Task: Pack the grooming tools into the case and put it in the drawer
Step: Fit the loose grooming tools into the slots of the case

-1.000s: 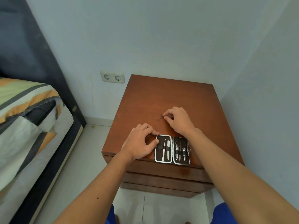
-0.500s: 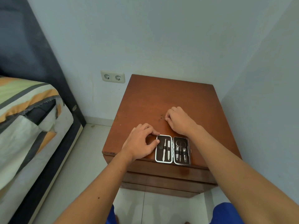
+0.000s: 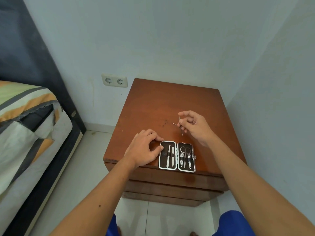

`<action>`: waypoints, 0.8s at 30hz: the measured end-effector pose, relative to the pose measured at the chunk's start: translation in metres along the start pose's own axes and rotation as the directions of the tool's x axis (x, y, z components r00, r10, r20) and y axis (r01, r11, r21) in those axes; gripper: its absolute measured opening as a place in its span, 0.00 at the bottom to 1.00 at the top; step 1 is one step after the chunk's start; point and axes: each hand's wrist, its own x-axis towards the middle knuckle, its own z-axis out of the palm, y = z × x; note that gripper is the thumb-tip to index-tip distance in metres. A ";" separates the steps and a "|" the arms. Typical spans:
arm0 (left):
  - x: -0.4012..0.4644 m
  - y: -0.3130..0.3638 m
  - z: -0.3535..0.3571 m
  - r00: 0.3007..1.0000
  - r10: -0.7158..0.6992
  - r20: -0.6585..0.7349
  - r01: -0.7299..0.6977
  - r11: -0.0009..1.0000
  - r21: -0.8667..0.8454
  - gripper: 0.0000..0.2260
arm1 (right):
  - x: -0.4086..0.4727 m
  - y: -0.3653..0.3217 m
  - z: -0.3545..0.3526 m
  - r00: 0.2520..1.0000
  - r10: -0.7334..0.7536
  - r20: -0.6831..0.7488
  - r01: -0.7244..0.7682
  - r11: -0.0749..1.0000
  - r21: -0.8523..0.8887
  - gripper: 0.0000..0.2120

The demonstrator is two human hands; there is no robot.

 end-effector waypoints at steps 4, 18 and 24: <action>0.003 0.003 0.001 1.000 0.001 -0.002 -0.001 1.000 -0.009 0.09 | -0.015 0.000 0.005 1.000 0.008 -0.001 -0.007 0.999 0.044 0.07; -0.002 0.006 -0.004 0.966 0.066 0.251 -0.071 0.997 0.008 0.35 | -0.044 0.015 0.028 1.000 0.010 0.010 -0.008 0.982 -0.190 0.05; -0.011 0.000 -0.016 0.961 0.073 0.266 -0.089 0.995 0.050 0.46 | -0.040 0.008 0.037 0.998 -0.029 0.057 0.042 0.970 -0.240 0.05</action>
